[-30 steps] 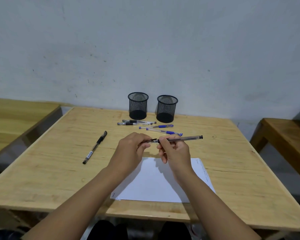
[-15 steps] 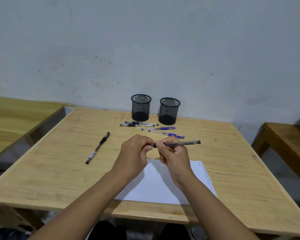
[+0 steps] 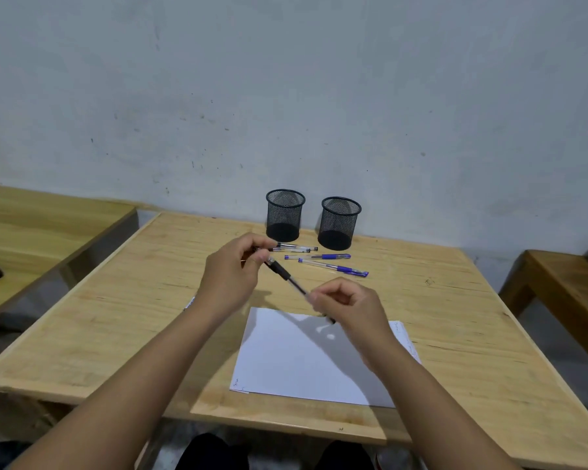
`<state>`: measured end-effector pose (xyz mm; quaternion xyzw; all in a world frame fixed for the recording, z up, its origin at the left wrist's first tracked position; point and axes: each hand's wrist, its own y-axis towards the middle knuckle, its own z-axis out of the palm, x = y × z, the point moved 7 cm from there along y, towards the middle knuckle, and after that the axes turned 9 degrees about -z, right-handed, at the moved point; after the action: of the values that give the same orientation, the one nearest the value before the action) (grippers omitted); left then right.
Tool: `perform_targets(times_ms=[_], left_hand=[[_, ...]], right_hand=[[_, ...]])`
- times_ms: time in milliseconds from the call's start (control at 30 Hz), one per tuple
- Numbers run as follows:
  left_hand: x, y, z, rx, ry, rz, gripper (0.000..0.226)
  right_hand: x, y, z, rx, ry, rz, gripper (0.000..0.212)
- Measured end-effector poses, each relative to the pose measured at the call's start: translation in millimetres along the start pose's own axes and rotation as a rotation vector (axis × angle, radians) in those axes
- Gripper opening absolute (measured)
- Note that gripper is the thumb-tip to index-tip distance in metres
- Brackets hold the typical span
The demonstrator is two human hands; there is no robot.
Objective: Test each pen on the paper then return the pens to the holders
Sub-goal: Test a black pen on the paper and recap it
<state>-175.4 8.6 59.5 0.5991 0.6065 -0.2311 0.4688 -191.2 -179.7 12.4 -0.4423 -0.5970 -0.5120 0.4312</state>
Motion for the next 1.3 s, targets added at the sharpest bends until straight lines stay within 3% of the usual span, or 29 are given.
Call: perform_targets(times_ms=[100,300,700,833,1000,1300], left_hand=[[-11.9,0.4,5.2,0.004,0.008,0.049,0.021],[-31.6,-0.9,13.3,-0.049,0.071,0.178,0.025],[19.0,22.7,37.7,0.09,0.543,-0.053,0.048],[2.7,18.9,54.5,0.154,0.639,0.059,0.05],[-42.1,1.2,94.2,0.238,0.707,0.318,0.047],[-120.3,-74.1,196.4,0.413,0.505,0.554,0.051]], right_hand=[[3.3,1.8,16.2,0.076,-0.161,-0.024,0.011],[28.2,22.6,24.3,-0.026,-0.274,-0.181,0.019],[25.8,36.2,-10.1,-0.149,-0.605,-0.061,0.014],[29.3,26.3,-32.0,-0.238,-0.653,-0.011,0.011],[41.3,-4.3,-71.0,-0.4,-0.674,0.007,0.005],[65.0,-110.0,-180.1,-0.686,-0.776,0.094,0.012]])
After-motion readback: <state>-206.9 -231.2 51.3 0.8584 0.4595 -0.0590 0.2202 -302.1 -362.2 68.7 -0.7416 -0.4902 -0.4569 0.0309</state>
